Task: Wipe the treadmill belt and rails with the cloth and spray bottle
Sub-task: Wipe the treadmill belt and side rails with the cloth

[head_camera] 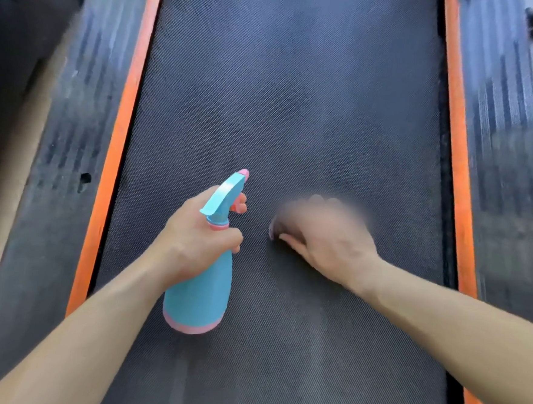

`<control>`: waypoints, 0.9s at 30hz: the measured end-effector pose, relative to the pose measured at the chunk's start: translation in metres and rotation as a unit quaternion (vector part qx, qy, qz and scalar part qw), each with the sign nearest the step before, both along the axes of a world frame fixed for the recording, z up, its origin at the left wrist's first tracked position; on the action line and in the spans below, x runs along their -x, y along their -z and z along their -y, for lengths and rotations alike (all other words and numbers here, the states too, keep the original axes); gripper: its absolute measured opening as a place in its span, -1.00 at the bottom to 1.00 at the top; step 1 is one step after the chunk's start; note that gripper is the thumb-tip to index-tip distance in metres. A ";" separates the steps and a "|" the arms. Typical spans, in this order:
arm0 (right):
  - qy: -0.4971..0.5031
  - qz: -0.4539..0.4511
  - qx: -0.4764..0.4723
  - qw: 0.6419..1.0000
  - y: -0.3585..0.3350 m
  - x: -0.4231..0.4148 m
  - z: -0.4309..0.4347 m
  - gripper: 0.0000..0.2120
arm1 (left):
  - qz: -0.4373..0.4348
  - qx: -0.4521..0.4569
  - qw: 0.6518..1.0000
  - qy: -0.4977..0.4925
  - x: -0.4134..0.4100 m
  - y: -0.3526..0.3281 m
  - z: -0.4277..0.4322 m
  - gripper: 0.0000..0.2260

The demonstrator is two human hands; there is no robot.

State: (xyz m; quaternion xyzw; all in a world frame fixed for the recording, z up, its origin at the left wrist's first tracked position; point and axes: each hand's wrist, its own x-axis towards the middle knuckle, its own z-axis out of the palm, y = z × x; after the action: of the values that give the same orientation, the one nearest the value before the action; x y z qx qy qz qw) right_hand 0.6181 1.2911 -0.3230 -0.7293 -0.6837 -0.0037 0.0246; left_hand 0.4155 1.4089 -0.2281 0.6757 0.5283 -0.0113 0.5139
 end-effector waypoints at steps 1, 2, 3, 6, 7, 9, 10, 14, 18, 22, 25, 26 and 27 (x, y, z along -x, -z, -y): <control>0.018 0.018 -0.011 1.000 0.002 -0.008 -0.011 -0.54 | 0.002 0.003 1.000 0.000 -0.001 -0.001 0.001 -0.48; 0.052 0.027 -0.022 0.998 0.001 -0.019 -0.028 -0.55 | 0.004 0.004 1.000 0.000 -0.001 0.001 0.001 -0.46; 0.090 0.023 -0.032 0.995 -0.001 -0.030 -0.048 -0.55 | 0.004 0.003 1.000 -0.003 0.001 0.004 0.001 -0.43; 0.168 -0.023 0.006 0.985 -0.011 -0.069 -0.092 -0.52 | 0.016 0.009 1.000 -0.017 0.002 0.002 0.003 -0.36; 0.179 -0.043 0.014 0.983 -0.012 -0.075 -0.098 -0.51 | 0.017 0.009 1.000 -0.022 0.003 0.002 0.003 -0.37; 0.205 -0.060 0.017 0.977 -0.013 -0.065 -0.082 -0.52 | 0.013 0.004 1.000 -0.018 0.001 0.000 0.001 -0.40; 0.199 -0.048 0.008 0.979 -0.011 -0.053 -0.059 -0.53 | 0.011 0.004 1.000 -0.014 -0.002 -0.003 0.001 -0.43; 0.049 -0.041 -0.009 0.998 -0.002 -0.008 0.047 -0.57 | -0.015 -0.001 1.000 0.021 -0.013 -0.007 0.001 -0.45; 0.189 -0.035 -0.025 0.981 -0.005 -0.058 0.005 -0.59 | -0.019 -0.004 0.998 0.058 -0.027 -0.010 0.008 -0.51; 0.252 -0.053 0.008 0.966 -0.011 -0.100 -0.029 -0.54 | -0.031 0.003 0.992 0.120 -0.049 -0.015 0.016 -0.42; 0.266 -0.047 -0.013 0.963 -0.008 -0.084 0.007 -0.55 | -0.031 0.004 0.989 0.147 -0.074 -0.020 0.022 -0.44; 0.266 -0.040 -0.016 0.963 -0.005 -0.073 0.027 -0.56 | -0.029 0.000 0.988 0.153 -0.081 -0.021 0.025 -0.45; 0.268 -0.035 -0.016 0.963 -0.002 -0.064 0.049 -0.56 | -0.026 -0.004 0.987 0.159 -0.088 -0.022 0.028 -0.46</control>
State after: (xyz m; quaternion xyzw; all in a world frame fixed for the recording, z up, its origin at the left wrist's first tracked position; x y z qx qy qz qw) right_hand 0.6819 1.2416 -0.3209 -0.8852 -0.4615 0.0040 0.0584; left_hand 0.5035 1.3812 -0.2064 0.7529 0.4272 -0.1085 0.4887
